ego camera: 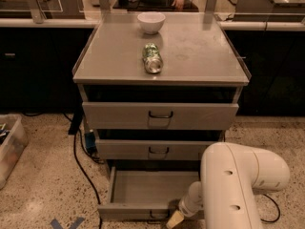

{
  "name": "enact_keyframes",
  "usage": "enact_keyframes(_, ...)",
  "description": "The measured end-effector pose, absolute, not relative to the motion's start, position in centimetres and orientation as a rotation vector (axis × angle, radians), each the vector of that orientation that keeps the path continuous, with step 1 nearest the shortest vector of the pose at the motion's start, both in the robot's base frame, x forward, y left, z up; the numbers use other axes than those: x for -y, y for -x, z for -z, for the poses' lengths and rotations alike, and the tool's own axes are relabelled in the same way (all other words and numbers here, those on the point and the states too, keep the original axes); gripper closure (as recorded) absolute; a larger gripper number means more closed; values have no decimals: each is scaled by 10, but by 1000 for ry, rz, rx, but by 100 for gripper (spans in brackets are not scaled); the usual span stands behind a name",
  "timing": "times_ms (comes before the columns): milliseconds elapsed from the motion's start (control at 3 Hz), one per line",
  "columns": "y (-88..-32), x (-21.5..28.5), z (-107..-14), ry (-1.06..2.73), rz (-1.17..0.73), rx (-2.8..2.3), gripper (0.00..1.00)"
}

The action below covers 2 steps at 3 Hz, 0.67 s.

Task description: Open bottom drawer

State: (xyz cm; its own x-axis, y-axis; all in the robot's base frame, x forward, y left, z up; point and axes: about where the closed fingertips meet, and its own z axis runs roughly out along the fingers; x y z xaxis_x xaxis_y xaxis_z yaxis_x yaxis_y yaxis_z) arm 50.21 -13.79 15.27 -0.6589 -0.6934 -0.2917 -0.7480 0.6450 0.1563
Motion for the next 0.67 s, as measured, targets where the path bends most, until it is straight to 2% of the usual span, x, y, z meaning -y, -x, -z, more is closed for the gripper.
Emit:
enact_keyframes(333, -502, 138, -153, 1180, -391, -2659, 0)
enact_keyframes(667, -500, 139, -151, 1147, -482, -2630, 0)
